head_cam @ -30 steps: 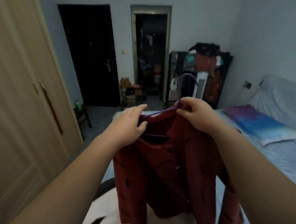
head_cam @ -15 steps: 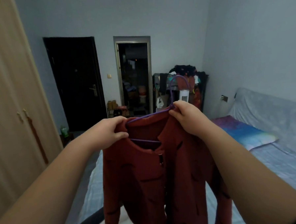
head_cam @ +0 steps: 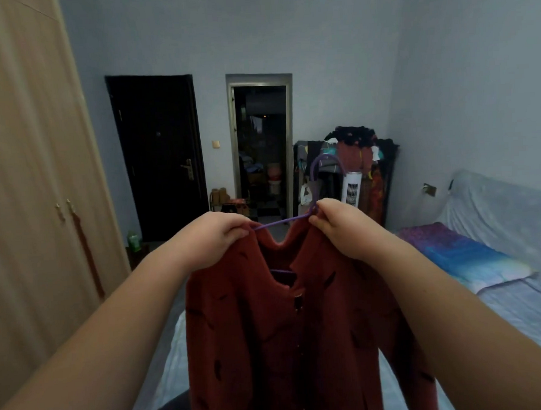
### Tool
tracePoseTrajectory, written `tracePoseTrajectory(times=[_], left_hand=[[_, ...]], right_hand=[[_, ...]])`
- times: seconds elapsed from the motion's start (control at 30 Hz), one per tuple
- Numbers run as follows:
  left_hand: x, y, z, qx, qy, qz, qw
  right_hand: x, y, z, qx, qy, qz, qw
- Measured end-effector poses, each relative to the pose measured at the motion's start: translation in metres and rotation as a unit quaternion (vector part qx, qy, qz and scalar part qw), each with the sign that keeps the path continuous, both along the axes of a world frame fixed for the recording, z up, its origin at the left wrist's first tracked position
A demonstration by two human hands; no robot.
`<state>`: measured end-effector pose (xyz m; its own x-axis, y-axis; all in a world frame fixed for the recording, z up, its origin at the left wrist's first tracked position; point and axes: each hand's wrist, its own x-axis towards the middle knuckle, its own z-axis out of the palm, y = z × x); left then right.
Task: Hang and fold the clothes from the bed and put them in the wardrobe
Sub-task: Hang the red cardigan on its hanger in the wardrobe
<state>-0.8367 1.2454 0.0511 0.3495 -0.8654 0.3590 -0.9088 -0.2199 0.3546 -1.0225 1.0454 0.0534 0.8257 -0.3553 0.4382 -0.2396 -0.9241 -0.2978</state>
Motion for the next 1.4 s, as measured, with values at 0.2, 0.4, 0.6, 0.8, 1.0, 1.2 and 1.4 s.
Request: tracePoseTrajectory(times=[0.2,0.4,0.6,0.8,1.0,1.2,1.4], left_hand=[[-0.012,-0.026,0.0,-0.055,0.016,-0.016,0.998],[-0.012,-0.038,-0.014,-0.06,0.067,0.011,0.996],[-0.005,-0.029,-0.012,-0.061,0.176,0.007,0.982],[0.006,-0.025,-0.015,-0.111,0.12,0.027,0.986],[0.014,-0.026,-0.018,-0.059,0.014,0.074,0.995],[0.016,-0.019,-0.03,-0.031,0.052,0.002,0.998],[0.008,-0.024,-0.028,-0.088,0.052,-0.02,0.995]], right_hand=[[0.011,0.013,-0.005,0.003,0.014,0.039,0.999],[0.012,-0.001,-0.008,0.02,0.012,0.06,0.998],[-0.003,-0.03,-0.023,0.04,0.0,0.052,0.998],[-0.018,-0.052,-0.04,0.102,-0.017,0.034,0.994],[-0.014,-0.048,-0.046,0.102,-0.025,0.024,0.994],[-0.004,-0.041,-0.046,0.061,-0.074,-0.022,0.995],[0.006,-0.025,-0.037,-0.026,-0.072,-0.008,0.997]])
